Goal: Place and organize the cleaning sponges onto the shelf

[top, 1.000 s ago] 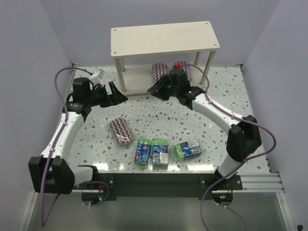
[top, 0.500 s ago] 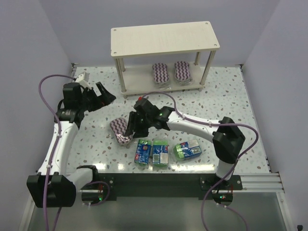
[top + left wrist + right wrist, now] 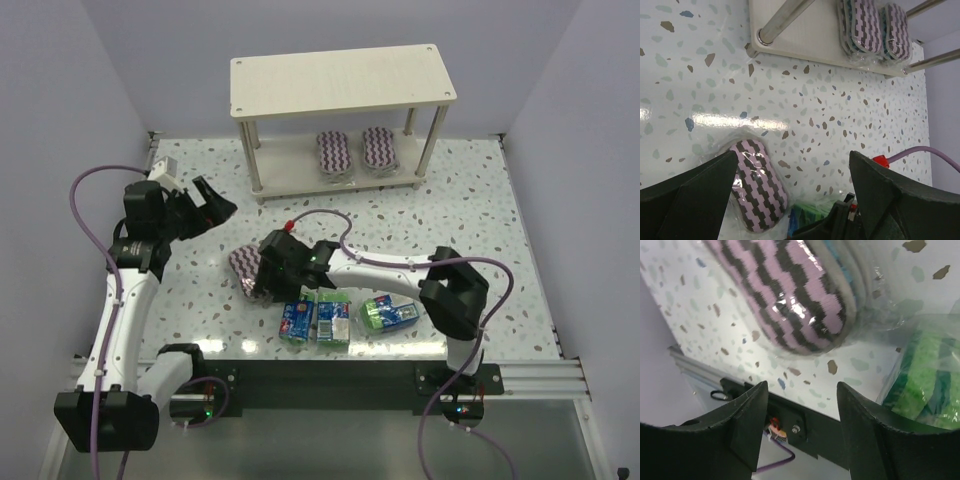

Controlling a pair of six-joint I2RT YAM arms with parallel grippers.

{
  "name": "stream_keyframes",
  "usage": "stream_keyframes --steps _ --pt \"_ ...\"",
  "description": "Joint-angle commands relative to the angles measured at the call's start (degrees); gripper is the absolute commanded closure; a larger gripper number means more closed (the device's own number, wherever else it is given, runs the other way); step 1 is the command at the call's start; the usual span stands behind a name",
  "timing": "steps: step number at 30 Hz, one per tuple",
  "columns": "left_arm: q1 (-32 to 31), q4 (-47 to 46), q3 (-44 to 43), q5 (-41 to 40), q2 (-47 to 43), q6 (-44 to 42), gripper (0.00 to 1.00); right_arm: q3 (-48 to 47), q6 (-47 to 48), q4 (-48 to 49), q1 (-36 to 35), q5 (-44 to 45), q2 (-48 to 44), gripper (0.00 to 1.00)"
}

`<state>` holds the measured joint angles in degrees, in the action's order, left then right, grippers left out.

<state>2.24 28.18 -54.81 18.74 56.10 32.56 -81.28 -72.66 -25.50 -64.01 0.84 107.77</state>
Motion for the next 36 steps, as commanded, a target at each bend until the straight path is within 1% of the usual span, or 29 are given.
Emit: stream_keyframes --steps 1,3,8,10,13,19,24,27,31,36 --pt "0.57 0.56 0.23 -0.46 -1.34 1.02 0.01 -2.57 -4.94 -0.61 -1.47 5.66 2.18 0.39" --pt "0.57 0.73 0.49 -0.37 -1.6 1.11 0.01 -2.66 -6.87 0.0 -1.65 6.19 3.41 0.38" --pt "0.49 1.08 0.93 -0.28 -1.78 0.58 0.01 -3.19 -8.28 0.54 -1.73 10.05 4.82 0.38" --pt "0.57 1.52 0.93 -0.2 -1.87 0.32 0.01 -4.68 -7.58 -0.51 -1.56 12.77 5.61 0.38" --pt "0.57 1.7 0.93 -0.37 -1.6 -0.04 0.01 -6.79 -5.65 -2.1 -0.24 14.18 6.84 0.39" --pt "0.49 1.44 0.84 -0.46 -1.08 -0.56 0.0 -8.11 -2.05 -1.49 3.71 13.93 8.86 0.41" --pt "0.57 1.17 0.84 -0.46 -0.46 -0.83 0.0 -8.72 2.7 0.36 7.31 15.24 8.34 0.42" --pt "0.48 0.82 1.19 -0.29 -0.02 -0.83 0.0 -9.6 5.51 1.5 9.51 13.05 8.69 0.42" --pt "0.57 0.64 1.19 -0.28 0.33 -1.0 0.0 -9.96 8.15 0.62 10.22 9.71 8.43 0.43" --pt "0.66 0.73 1.19 -0.29 0.33 -1.35 0.0 -6.45 10.96 2.02 10.22 4.97 6.85 0.43"
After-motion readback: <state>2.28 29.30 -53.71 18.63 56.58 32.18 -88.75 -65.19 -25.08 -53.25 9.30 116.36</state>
